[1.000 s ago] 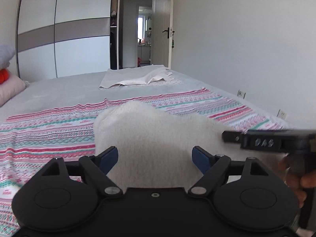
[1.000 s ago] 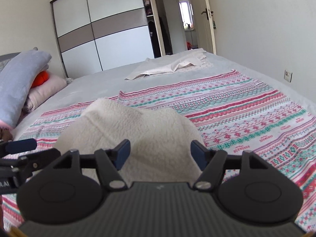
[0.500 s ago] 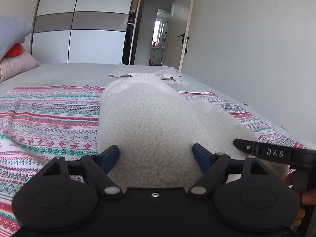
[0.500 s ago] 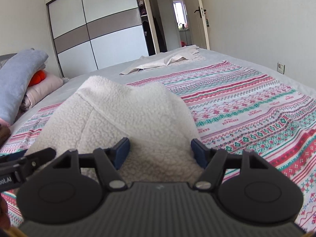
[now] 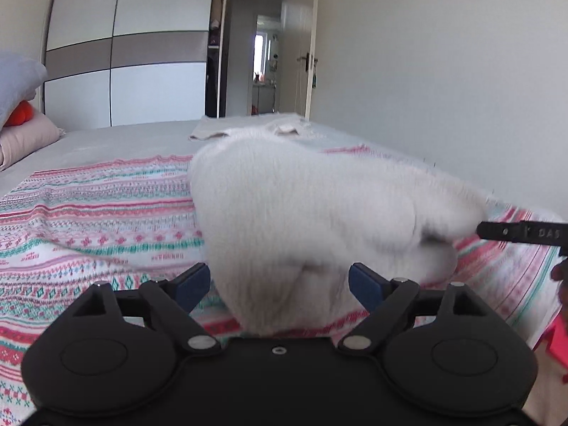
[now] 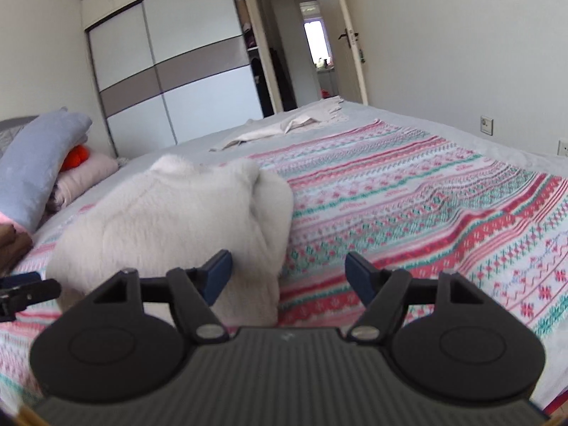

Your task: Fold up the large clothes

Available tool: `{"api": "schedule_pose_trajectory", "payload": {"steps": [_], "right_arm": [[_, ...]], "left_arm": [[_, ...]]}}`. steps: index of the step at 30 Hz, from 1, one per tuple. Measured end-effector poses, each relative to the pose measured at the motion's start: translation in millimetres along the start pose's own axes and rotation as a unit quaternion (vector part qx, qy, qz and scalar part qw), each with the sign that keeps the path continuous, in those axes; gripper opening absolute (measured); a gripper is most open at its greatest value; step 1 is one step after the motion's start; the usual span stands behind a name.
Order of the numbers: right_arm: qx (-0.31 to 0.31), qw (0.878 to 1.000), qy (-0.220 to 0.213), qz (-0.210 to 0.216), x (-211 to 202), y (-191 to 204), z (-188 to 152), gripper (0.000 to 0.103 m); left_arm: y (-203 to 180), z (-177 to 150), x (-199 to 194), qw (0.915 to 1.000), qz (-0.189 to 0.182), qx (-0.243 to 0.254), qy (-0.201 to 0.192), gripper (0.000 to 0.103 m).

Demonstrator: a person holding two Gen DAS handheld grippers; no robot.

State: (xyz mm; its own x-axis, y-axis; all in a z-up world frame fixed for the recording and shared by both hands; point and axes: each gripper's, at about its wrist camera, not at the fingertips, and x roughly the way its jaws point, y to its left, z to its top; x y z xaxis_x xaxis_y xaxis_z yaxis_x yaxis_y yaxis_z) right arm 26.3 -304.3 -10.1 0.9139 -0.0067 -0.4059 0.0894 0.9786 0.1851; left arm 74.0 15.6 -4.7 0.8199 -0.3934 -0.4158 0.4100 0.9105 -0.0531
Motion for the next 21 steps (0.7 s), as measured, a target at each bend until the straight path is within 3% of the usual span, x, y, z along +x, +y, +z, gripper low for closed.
{"api": "schedule_pose_trajectory", "payload": {"steps": [4,6,8,10,13,15,18,21], "right_arm": [[-0.066,0.998,-0.006,-0.017,9.6,19.6,-7.3,0.070],[-0.078,0.997,-0.001,-0.004,16.8,25.2,-5.3,0.070],[-0.086,0.996,0.008,0.003,28.1,31.5,-4.0,0.070],[-0.096,0.995,0.012,-0.002,40.4,38.3,-4.1,0.070],[-0.090,0.996,0.020,-0.014,54.9,41.4,-7.1,0.070],[-0.063,0.997,0.032,-0.008,59.6,34.3,-8.7,0.070],[-0.044,0.999,0.024,0.019,42.8,26.4,-12.5,0.070],[-0.007,0.998,-0.015,0.066,9.9,17.9,-13.9,0.070]], "left_arm": [[2.8,-10.5,12.1,0.9991,0.041,-0.002,-0.008,0.079],[8.1,-10.0,13.3,0.9984,0.050,-0.009,-0.026,0.064],[14.0,-10.9,15.7,0.9990,0.033,-0.015,-0.025,0.048],[14.0,-11.9,13.9,0.9987,0.042,-0.012,-0.028,0.039],[13.2,-18.1,13.4,0.9975,0.062,0.000,-0.034,0.036],[22.1,-25.2,17.2,0.9975,0.061,-0.018,-0.031,0.036],[28.4,-27.0,15.8,0.9979,0.048,-0.031,-0.031,0.036],[26.0,-25.1,16.7,0.9978,0.049,-0.030,-0.032,0.036]]}}
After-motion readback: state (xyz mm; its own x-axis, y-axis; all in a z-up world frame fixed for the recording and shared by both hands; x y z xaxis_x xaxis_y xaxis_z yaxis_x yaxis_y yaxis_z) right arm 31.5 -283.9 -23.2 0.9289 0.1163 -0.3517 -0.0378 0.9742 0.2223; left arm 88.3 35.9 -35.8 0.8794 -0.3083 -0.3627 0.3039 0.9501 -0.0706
